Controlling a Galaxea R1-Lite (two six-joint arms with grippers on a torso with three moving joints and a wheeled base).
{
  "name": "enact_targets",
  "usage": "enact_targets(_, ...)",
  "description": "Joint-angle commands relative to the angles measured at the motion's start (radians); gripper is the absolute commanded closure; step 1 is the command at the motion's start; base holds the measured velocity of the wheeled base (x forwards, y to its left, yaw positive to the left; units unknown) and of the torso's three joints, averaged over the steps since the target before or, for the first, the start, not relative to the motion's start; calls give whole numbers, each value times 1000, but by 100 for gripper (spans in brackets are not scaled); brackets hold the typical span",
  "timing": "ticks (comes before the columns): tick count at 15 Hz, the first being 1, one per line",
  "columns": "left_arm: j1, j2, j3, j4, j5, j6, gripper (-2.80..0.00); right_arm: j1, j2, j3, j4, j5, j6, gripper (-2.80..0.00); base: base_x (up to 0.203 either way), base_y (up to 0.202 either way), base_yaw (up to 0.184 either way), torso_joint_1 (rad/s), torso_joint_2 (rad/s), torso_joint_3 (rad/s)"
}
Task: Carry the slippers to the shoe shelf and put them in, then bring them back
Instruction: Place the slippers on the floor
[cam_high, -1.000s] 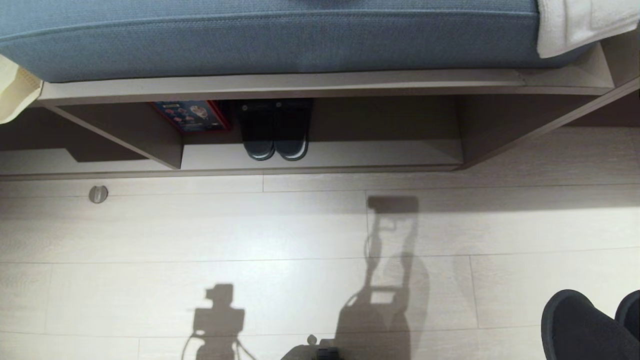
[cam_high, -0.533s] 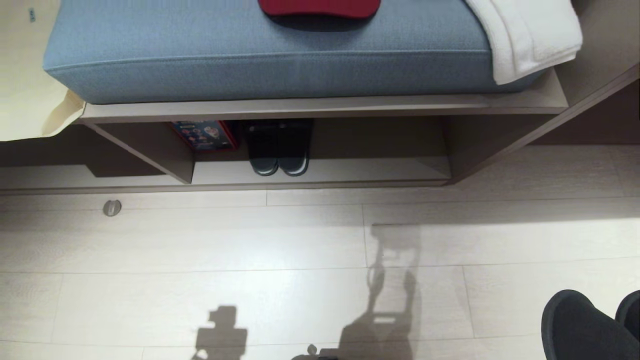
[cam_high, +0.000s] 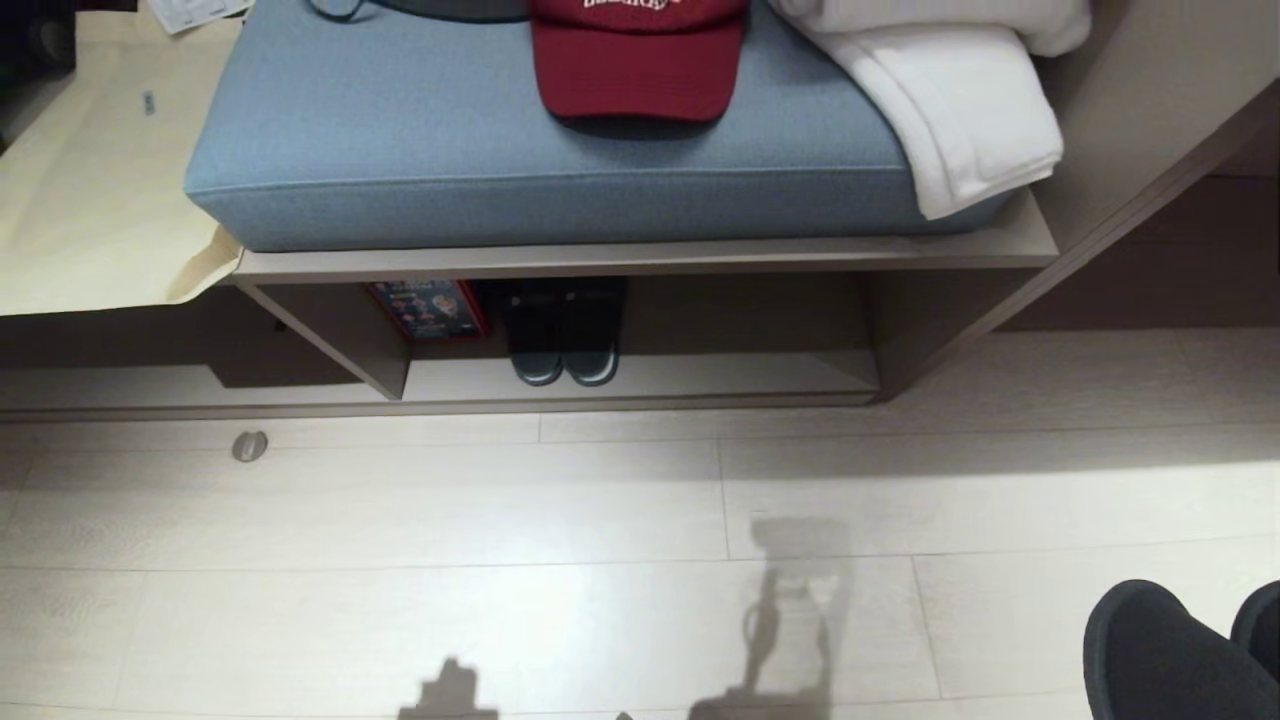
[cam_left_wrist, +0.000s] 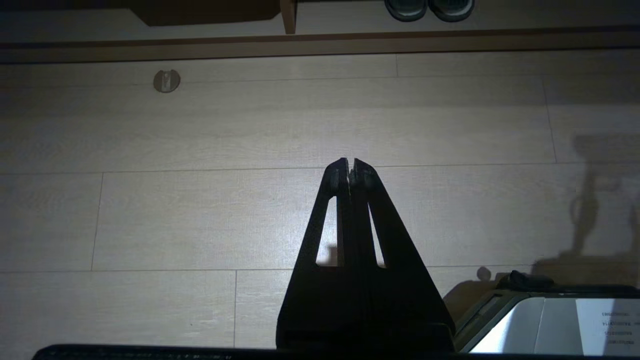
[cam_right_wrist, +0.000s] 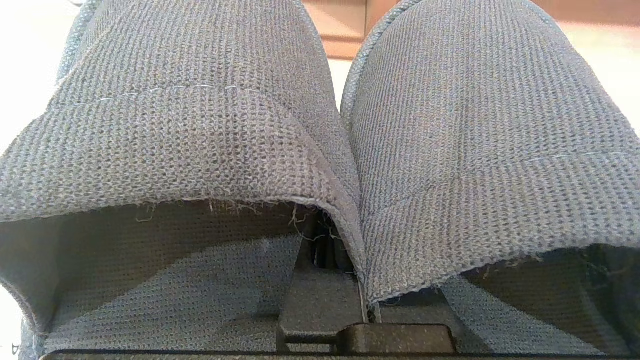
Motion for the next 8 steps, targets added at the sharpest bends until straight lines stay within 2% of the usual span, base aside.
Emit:
enact_targets(1, 1, 0, 0, -1, 0, 0, 0, 0, 3, 0, -1, 0, 0, 0, 0, 0, 0, 2, 0, 203)
enact_targets(8, 0, 0, 2, -1, 0, -1, 0, 0, 2, 0, -1, 0, 0, 0, 0, 0, 0, 1, 2, 202)
